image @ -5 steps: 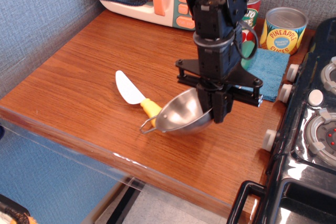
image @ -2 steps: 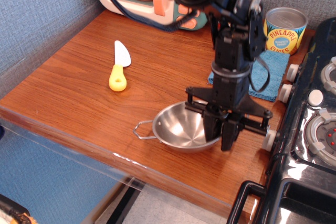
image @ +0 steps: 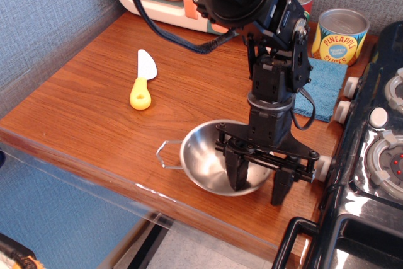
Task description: Move the bowl to the bottom right corner of the table.
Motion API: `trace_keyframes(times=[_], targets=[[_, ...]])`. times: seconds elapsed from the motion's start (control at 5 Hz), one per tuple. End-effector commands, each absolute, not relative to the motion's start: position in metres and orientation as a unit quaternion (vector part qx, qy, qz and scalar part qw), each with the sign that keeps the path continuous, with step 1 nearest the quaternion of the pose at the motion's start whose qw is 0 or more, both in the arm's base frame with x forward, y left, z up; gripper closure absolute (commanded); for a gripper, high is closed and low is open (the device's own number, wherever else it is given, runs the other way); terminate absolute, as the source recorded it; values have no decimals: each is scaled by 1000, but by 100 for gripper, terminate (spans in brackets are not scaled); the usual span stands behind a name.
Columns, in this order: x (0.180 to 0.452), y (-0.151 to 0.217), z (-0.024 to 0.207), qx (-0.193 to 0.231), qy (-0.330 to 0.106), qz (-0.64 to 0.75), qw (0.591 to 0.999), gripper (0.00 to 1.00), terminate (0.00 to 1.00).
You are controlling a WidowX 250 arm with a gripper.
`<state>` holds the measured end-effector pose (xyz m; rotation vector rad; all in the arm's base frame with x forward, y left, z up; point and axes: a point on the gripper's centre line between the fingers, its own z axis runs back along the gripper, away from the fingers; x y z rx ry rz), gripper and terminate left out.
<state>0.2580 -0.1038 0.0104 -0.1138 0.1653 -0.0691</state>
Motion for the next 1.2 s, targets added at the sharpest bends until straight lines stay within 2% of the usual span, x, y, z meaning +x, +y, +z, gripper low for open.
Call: trace_keyframes(times=[0.0,0.2,0.4,0.8,1.0], targets=[[260,-93,87,-154,-47,-16,987,0,0],[265,-72,124,-161,-92,-16,983,0,0],[275,-53,129,-115,-94,-26,989,0,0],[293,-43,98,-36,-64,-60,995,0,0],[295,-34,92,-47,-51,-33,997,0,0]])
